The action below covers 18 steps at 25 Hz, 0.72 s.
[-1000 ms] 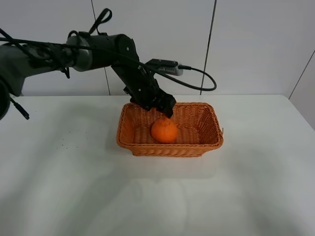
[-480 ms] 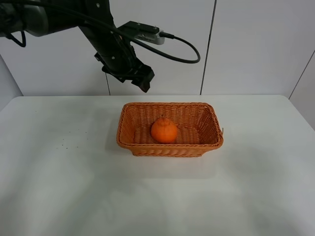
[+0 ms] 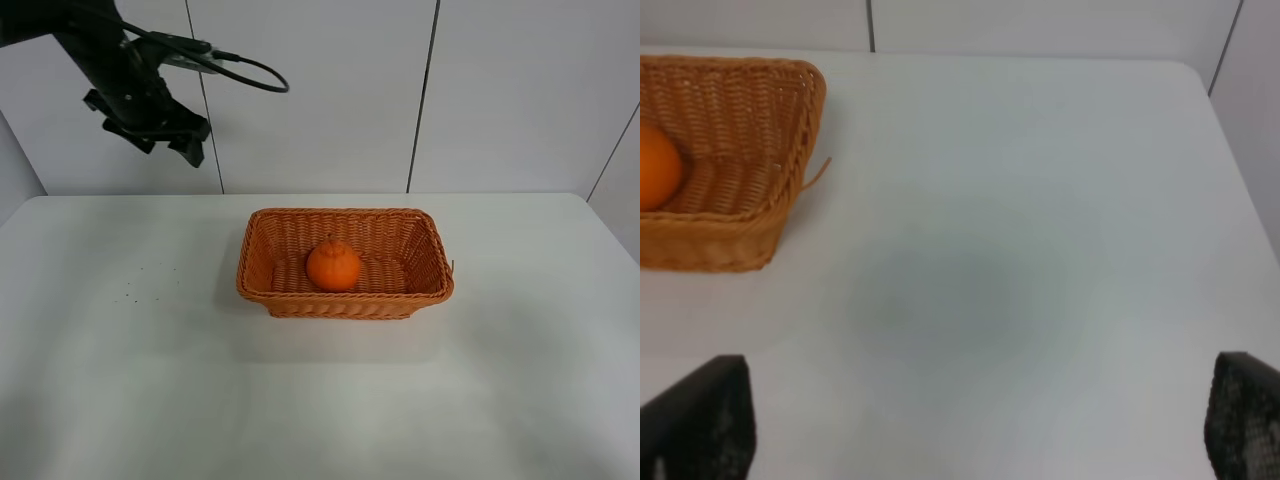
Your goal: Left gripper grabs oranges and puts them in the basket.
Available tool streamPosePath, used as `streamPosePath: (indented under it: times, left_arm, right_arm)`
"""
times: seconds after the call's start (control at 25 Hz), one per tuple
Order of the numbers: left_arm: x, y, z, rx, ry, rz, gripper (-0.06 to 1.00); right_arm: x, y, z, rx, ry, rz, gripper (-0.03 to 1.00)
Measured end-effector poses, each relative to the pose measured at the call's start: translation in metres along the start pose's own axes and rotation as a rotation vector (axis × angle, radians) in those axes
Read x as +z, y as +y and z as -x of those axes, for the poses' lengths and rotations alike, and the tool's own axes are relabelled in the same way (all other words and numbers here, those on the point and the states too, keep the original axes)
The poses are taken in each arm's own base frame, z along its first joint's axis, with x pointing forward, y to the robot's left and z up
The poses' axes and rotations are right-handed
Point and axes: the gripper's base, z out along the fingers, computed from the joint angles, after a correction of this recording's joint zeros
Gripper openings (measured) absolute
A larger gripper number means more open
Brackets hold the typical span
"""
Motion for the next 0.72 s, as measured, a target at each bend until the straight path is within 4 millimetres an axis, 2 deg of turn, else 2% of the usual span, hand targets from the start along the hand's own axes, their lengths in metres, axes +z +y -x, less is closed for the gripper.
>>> streamPosePath:
  times: [0.16,0.36,0.52,0.72]
  left_arm:
    - [0.002,0.057,-0.013,-0.116,0.015,0.064,0.84]
    - [0.001,0.106,-0.031,-0.206,0.032,0.119,0.84]
    - [0.0,0.12,-0.037,-0.245,0.034,0.128,0.84]
    - [-0.014,0.117,-0.044,-0.249,0.001,0.13,0.84]
  right_arm:
    - [0.0,0.0,0.0,0.0,0.0,0.0,0.69]
    - [0.0,0.0,0.0,0.0,0.0,0.0,0.69]
    - [0.0,0.0,0.0,0.0,0.0,0.0,0.69]
    - [0.0,0.0,0.0,0.0,0.0,0.0,0.69]
